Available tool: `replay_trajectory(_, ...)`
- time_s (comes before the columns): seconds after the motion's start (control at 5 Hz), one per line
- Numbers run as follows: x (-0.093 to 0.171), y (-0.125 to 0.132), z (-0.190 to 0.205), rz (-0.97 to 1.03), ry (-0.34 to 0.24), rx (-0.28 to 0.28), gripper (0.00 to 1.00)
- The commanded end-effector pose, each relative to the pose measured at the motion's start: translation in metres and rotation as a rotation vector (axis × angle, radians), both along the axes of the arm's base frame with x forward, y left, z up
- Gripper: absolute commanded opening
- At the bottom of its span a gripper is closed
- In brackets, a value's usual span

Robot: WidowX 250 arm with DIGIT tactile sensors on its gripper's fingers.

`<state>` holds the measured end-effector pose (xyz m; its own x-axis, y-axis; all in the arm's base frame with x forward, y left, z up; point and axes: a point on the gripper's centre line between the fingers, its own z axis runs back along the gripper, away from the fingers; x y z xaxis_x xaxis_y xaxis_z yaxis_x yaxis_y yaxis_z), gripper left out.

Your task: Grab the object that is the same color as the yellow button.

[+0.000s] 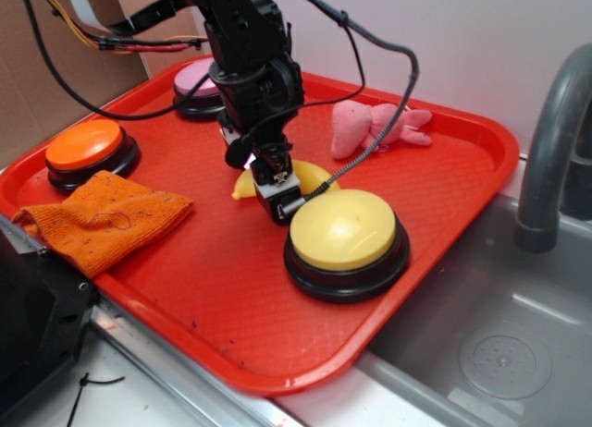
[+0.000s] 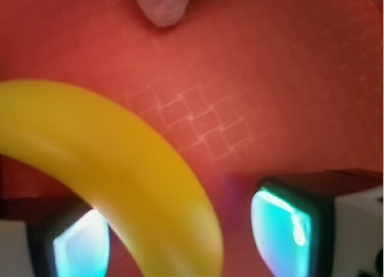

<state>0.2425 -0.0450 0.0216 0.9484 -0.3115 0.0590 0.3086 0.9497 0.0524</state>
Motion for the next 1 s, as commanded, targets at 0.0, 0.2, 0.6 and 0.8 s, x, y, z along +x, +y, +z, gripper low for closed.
replay_trajectory(0.0, 0.012, -0.008, 0.005, -0.064, -0.06, -0.022, 0.0)
replay_trajectory(0.2, 0.009, -0.004, 0.012, -0.052, -0.068, -0.023, 0.0)
replay_trajectory(0.6, -0.009, 0.022, 0.084, 0.244, 0.147, -0.078, 0.0)
replay_trajectory(0.8, -0.027, 0.042, 0.115, 0.437, 0.186, -0.148, 0.0)
